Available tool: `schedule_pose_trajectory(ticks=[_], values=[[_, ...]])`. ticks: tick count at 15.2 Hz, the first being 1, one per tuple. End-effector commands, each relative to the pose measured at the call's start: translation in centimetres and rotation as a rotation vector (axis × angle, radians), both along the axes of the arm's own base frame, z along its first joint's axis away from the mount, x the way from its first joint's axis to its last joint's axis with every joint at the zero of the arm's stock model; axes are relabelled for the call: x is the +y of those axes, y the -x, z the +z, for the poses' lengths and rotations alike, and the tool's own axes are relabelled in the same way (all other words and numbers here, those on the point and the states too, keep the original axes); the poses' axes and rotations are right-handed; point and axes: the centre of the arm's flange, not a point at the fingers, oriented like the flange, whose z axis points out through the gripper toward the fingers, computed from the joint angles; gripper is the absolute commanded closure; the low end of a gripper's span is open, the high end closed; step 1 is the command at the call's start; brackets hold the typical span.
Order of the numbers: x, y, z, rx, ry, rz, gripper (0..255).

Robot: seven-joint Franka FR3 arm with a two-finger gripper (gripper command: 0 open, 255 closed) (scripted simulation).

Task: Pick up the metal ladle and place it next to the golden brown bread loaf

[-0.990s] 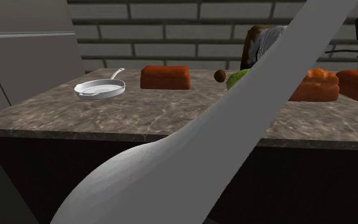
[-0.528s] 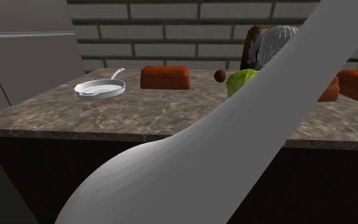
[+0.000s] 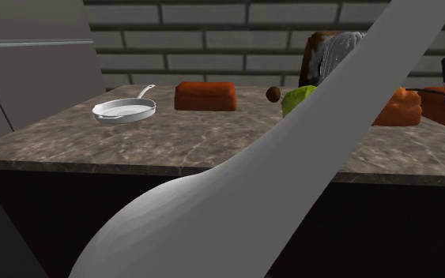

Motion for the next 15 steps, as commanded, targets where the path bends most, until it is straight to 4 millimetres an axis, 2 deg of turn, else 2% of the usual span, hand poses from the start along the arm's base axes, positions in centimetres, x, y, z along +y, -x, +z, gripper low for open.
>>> schedule_pose_trajectory(ticks=[1, 15], values=[[0.0, -0.1, -1.1, -0.001, 0.0, 0.0, 255], [0.0, -0.1, -8.4, -0.001, 0.0, 0.0, 255]])
